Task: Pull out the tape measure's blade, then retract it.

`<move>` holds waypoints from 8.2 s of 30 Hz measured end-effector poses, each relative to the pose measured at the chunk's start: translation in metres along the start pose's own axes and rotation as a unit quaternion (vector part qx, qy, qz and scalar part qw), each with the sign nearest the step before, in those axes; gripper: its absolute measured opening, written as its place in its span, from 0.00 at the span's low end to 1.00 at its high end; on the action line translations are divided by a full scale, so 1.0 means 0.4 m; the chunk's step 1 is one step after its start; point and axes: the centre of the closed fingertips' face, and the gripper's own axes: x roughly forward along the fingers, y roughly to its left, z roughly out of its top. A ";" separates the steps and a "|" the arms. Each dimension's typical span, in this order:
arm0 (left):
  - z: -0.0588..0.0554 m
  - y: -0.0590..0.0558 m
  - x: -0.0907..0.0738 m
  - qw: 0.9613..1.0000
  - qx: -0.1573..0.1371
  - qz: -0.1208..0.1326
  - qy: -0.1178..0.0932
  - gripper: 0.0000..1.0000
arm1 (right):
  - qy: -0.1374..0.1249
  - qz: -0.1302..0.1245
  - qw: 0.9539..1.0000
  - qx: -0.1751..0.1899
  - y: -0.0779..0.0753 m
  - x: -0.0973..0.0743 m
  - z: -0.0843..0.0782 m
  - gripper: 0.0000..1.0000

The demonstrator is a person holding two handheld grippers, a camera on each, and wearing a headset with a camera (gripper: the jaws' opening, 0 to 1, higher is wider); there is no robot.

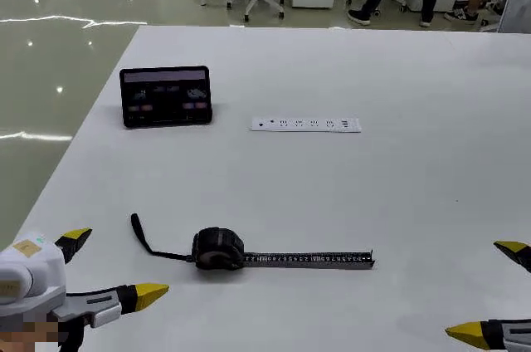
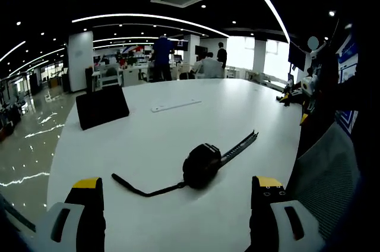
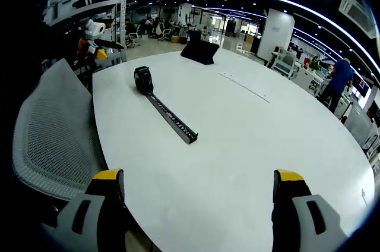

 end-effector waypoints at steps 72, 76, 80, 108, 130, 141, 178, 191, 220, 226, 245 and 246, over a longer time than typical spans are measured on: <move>-0.042 -0.109 0.291 0.987 -0.092 0.124 -0.045 1.00 | 0.154 0.237 0.939 -0.195 0.021 0.402 0.017 0.37; -0.048 -0.109 0.295 0.987 -0.090 0.123 -0.042 1.00 | 0.161 0.245 0.935 -0.200 0.030 0.413 0.006 0.28; -0.050 -0.112 0.296 0.988 -0.094 0.120 -0.040 1.00 | 0.168 0.250 0.933 -0.199 0.035 0.418 -0.006 0.27; -0.070 -0.106 0.333 0.986 -0.116 0.121 -0.024 0.86 | 0.181 0.240 0.929 -0.215 0.041 0.418 -0.028 0.11; -0.095 -0.098 0.373 0.978 -0.149 0.142 0.036 0.60 | 0.199 0.224 0.934 -0.195 0.037 0.422 -0.027 0.10; -0.101 -0.094 0.369 0.978 -0.145 0.142 0.046 0.58 | 0.197 0.220 0.937 -0.185 0.037 0.423 -0.027 0.10; -0.105 -0.095 0.368 0.978 -0.152 0.133 0.052 0.58 | 0.193 0.215 0.940 -0.180 0.054 0.444 -0.007 0.11; -0.105 -0.096 0.367 0.978 -0.154 0.133 0.053 0.58 | 0.189 0.213 0.943 -0.175 0.063 0.452 0.004 0.11; -0.105 -0.095 0.370 0.978 -0.156 0.130 0.054 0.58 | 0.175 0.213 0.946 -0.172 0.085 0.480 0.031 0.11; -0.106 -0.095 0.369 0.978 -0.157 0.129 0.054 0.58 | 0.170 0.214 0.947 -0.171 0.091 0.485 0.037 0.10; -0.106 -0.094 0.369 0.977 -0.160 0.126 0.056 0.58 | 0.164 0.211 0.950 -0.162 0.110 0.504 0.060 0.11; -0.107 -0.094 0.369 0.977 -0.161 0.127 0.055 0.58 | 0.164 0.210 0.950 -0.161 0.112 0.505 0.062 0.11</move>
